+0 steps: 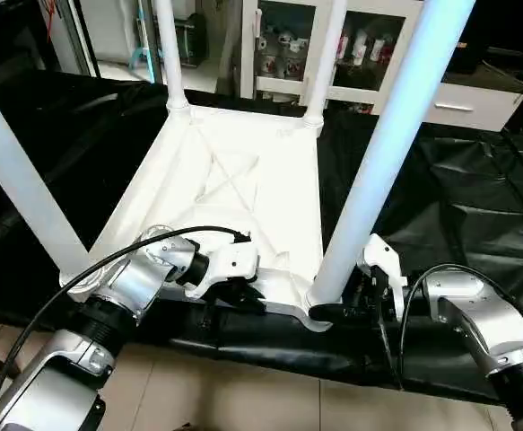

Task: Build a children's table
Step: Rotate leg to tighten

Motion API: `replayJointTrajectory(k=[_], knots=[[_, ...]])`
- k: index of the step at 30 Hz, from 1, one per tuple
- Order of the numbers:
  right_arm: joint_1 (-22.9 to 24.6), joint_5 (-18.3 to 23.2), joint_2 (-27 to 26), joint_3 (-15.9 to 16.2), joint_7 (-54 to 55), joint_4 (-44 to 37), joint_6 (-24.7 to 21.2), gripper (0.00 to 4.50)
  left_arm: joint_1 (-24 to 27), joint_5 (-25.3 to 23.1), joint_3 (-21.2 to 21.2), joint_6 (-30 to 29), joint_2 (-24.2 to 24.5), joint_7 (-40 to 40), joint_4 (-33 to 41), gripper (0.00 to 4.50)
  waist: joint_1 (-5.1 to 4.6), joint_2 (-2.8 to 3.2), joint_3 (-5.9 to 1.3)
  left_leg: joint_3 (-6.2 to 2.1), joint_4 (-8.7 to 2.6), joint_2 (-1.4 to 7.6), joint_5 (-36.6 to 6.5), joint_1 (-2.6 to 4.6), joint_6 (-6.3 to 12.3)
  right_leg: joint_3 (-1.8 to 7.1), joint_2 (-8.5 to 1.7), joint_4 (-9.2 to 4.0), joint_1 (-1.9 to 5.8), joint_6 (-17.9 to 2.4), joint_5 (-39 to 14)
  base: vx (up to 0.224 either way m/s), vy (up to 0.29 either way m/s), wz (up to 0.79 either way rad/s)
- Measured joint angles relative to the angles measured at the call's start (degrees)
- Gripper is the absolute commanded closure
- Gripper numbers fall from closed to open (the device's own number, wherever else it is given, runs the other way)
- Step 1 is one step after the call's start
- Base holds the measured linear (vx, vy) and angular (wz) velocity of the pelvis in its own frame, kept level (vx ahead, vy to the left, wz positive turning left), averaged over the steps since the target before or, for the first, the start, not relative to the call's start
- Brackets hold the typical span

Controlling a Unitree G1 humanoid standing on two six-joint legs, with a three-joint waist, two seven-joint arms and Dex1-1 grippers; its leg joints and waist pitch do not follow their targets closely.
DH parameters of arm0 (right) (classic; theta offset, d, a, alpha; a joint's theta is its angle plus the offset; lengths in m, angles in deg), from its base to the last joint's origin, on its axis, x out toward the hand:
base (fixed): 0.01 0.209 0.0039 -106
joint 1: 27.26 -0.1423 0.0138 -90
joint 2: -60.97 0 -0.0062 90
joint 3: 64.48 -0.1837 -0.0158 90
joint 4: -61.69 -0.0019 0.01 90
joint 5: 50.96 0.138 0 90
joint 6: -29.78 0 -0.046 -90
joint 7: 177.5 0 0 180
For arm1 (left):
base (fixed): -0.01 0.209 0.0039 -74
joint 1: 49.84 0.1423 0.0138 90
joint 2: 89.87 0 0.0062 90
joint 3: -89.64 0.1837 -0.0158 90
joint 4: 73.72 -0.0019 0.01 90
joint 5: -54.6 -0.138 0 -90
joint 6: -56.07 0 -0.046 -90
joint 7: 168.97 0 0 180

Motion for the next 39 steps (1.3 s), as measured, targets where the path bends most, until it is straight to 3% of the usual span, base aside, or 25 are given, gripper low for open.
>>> replayJointTrajectory(k=[4,7,8,10,16,22,27,32,33,36,39], knots=[[0.05,-0.3,-0.44,-0.1,0.7,0.35,0.41,1.88,-0.03,0.0,-0.01,0.11,-0.19,-0.19,-0.45,4.5,-0.06,0.0,-0.05,0.0,0.0,0.0,0.0,0.08,0.0,0.0,0.0,0.0,0.06,0.0,0.0,0.0,0.0,0.0],[0.0,-1.46,-3.22,-1.04,4.5,2.4,1.04,1.88,-0.84,-0.39,-0.35,-0.46,-0.46,-1.9,-2.93,4.5,-0.43,0.05,-0.15,-0.02,0.01,0.0,0.01,0.47,-0.03,0.0,0.0,0.0,0.61,-0.03,0.02,0.0,0.0,0.0],[-0.1,-1.8,-4.57,-1.4,7.07,3.23,1.12,1.88,-1.19,-1.0,-0.67,-1.05,-0.77,-2.87,-3.85,4.5,-0.81,0.01,-0.14,-0.03,0.0,0.0,0.01,1.02,-0.05,0.0,0.0,-0.06,0.86,0.22,-0.13,0.0,0.0,0.0],[-0.99,-2.22,-7.26,-2.52,11.82,5.38,1.04,1.89,-2.15,-1.47,-1.44,-2.21,-1.8,-5.31,-5.73,4.5,-1.57,-0.18,-0.05,-0.14,0.01,-0.01,0.02,1.08,-0.07,-0.04,-0.01,-0.14,0.98,0.45,-0.27,-0.027,0.003,-0.04],[-6.43,-4.44,-18.99,-8.89,36.52,14.66,0.43,1.89,-6.82,-3.46,-4.1,-6.79,-9.1,-20.66,-14.34,4.5,-3.8,0.02,0.19,-0.93,-0.05,-0.26,0.03,1.01,-0.09,-1.4,-0.64,-1.4,0.75,0.47,-0.3,-0.049,0.018,-0.12],[-13.69,-6.1,-27.96,-13.84,60.23,25.37,3.92,1.89,-11.22,-4.75,-5.39,-8.5,-15.09,-34.2,-21.88,4.5,-4.6,0.59,0.32,-1.19,-0.08,-0.47,0.03,0.9,-0.08,-1.61,-0.72,-2.08,0.71,0.34,-0.21,0.0,0.0,0.0],[-17.23,-6.65,-31.16,-15.35,69.02,31.94,8.95,1.89,-12.58,-5.39,-5.55,-8.29,-16.8,-38.69,-24.13,4.5,-4.5,0.51,0.31,-1.16,-0.16,-0.5,0.03,0.94,-0.08,-1.55,-0.72,-2.04,0.68,-0.33,0.27,0.0,0.0,0.0],[-16.29,-6.65,-30.92,-16.85,64.25,32.85,14.11,1.89,-13.2,-6.14,-5.33,-6.33,-16.57,-38.55,-24.72,4.5,-3.56,0.26,0.34,-1.01,-0.31,-0.47,0.04,0.93,-0.08,-1.38,-0.72,-1.98,0.61,-0.28,1.5,0.0,0.0,0.0],[-15.77,-6.81,-30.39,-16.39,63.45,32.58,15.02,1.2,-13.2,-6.34,-5.14,-5.4,-16.4,-38.29,-24.8,4.5,-3.39,0.3,0.36,-0.95,-0.34,-0.47,0.04,0.91,-0.08,-1.28,-0.72,-1.95,0.55,-0.05,1.67,0.064,-0.029,0.06],[-14.67,-6.67,-28.88,-15.22,60.37,30.63,15.75,1.0,-13.19,-6.43,-5.08,-3.55,-15.39,-37.58,-24.69,4.5,-3.19,0.56,0.35,-0.56,-0.91,-0.43,0.05,0.9,-0.11,-1.03,-0.67,-1.82,0.26,-0.28,1.86,0.0,0.0,0.0],[-11.02,-5.35,-24.63,-14.21,53.34,22.77,14.23,0.78,-12.19,-6.65,-4.19,-1.87,-13.47,-34.26,-21.96,4.5,-2.03,0.53,0.35,-0.25,-0.97,-0.24,0.28,0.46,0.21,-0.96,-0.65,-1.38,-0.41,0.0,1.61,0.0,0.0,0.0]])
